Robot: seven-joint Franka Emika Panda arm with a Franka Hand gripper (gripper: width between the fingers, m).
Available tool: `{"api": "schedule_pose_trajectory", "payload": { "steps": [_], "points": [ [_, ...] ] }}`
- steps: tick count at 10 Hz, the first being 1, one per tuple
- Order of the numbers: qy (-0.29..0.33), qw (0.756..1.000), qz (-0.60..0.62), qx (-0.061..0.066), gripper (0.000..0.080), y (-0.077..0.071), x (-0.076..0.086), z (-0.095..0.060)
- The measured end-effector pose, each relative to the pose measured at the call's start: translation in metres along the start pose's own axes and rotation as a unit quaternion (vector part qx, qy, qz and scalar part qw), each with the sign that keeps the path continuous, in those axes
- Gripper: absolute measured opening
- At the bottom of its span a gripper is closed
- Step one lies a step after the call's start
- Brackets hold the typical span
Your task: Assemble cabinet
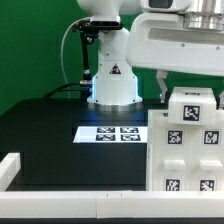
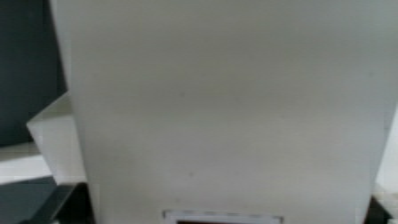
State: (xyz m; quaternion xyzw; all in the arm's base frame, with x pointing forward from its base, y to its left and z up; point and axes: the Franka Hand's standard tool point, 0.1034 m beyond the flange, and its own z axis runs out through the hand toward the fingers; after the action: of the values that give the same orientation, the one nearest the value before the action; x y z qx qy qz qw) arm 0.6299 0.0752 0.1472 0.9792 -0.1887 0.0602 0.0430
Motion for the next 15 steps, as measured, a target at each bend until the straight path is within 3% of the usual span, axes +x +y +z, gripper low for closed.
{"api": "schedule_pose_trajectory", "payload": {
  "steps": [2,3,4,5,9,10,12,13,15],
  "points": [
    [-0.001,0.996,0.092,0.001,0.0563,0.0,-0.001,0.001],
    [-0.004,0.982,0.189,-0.001,0.0562,-0.001,-0.006,0.003],
    [-0.009,0.956,0.293,0.002,0.0562,-0.004,-0.011,0.006],
    [-0.013,0.926,0.378,0.015,0.0558,-0.006,-0.009,0.007],
    [-0.02,0.885,0.464,0.017,0.0558,-0.008,-0.01,0.008],
    [-0.023,0.867,0.497,0.018,0.0558,-0.008,-0.01,0.008],
    [-0.043,0.802,0.595,0.027,0.0558,-0.008,-0.01,0.008],
    [-0.044,0.785,0.617,0.026,0.0558,-0.009,-0.01,0.008],
    [-0.044,0.787,0.615,0.026,0.0558,-0.008,-0.01,0.008]
  ]
}}
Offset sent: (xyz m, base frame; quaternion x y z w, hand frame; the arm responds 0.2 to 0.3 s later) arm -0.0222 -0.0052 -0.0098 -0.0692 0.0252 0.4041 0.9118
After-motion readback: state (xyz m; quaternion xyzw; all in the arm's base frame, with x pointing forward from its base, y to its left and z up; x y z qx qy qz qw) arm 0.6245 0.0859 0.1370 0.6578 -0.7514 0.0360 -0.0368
